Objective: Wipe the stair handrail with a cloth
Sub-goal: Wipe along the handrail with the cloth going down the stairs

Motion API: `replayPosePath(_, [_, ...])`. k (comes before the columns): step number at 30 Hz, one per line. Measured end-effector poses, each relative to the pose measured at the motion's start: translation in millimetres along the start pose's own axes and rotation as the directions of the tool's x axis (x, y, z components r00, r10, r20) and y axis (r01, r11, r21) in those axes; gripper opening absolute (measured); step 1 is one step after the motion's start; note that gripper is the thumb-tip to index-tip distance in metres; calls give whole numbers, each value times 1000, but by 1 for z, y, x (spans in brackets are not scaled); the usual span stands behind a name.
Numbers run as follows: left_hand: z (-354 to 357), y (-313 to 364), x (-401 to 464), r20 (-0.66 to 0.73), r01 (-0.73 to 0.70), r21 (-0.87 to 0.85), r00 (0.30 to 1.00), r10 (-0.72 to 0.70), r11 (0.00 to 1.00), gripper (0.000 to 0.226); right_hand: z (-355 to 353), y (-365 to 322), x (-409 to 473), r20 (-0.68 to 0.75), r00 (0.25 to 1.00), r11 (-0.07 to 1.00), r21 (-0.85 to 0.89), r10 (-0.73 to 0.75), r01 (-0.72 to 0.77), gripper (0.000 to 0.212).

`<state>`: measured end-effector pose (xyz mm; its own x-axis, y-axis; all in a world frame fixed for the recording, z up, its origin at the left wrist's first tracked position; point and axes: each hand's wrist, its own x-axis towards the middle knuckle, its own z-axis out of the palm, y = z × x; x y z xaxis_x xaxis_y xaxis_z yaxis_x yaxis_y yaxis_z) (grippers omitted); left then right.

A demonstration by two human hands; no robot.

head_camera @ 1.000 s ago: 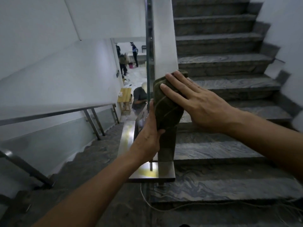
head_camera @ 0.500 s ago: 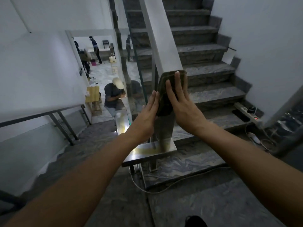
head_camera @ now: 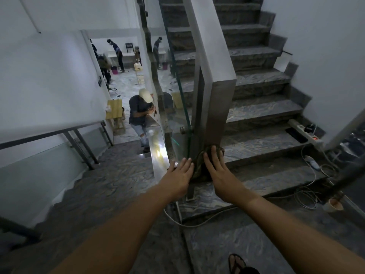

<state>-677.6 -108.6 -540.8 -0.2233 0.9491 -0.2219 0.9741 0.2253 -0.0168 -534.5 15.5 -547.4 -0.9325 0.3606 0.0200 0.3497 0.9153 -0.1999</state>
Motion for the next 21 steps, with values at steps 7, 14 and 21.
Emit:
replayPosePath(7, [19, 11, -3, 18, 77, -53, 997, -76, 996, 71, 20, -1, -5, 118, 985, 992, -32, 123, -120, 90])
replayPosePath(14, [31, -6, -18, -2, 137, -186, 990, -140, 973, 77, 24, -9, -5, 103, 972, 977, -44, 212, -208, 87])
replayPosePath(21, [27, -40, -30, 4, 211, -269, 976, -217, 940, 70, 26, -50, -1, 158, 971, 983, -86, 177, -165, 88])
